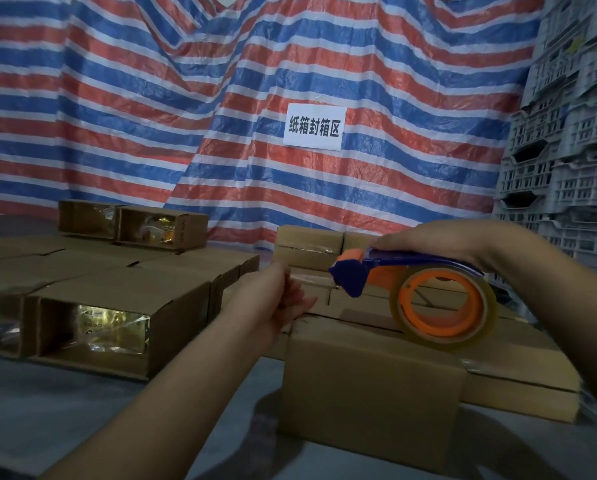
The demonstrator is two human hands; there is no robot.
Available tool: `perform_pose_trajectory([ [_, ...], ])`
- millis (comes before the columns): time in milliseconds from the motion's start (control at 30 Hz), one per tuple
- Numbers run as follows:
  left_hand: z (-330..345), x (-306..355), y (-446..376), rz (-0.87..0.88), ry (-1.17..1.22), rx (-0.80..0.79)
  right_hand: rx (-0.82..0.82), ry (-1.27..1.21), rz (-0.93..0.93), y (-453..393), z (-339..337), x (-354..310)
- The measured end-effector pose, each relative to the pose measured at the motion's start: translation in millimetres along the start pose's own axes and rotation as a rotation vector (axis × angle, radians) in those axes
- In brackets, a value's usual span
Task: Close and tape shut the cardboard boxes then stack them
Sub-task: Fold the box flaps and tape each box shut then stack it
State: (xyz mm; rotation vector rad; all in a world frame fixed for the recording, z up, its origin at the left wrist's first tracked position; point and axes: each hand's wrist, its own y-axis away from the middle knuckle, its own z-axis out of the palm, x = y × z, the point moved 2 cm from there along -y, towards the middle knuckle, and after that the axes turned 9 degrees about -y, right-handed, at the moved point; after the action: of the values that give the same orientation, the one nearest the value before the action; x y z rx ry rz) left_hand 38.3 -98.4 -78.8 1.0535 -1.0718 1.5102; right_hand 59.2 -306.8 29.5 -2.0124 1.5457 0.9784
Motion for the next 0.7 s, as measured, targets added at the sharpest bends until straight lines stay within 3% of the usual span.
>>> perform_pose_trajectory([
  [133, -29, -9, 0, 0.028, -0.433, 0.003, 0.02, 0.229, 0.017, -6, 10, -13],
  [300, -35, -24, 1, -0.003, -0.487, 0.03, 0.015, 0.425, 0.062, -10, 23, -27],
  [700, -39, -39, -3, 0.004, -0.476, 0.04, -0.017, 0.486, 0.065, -22, 27, -26],
])
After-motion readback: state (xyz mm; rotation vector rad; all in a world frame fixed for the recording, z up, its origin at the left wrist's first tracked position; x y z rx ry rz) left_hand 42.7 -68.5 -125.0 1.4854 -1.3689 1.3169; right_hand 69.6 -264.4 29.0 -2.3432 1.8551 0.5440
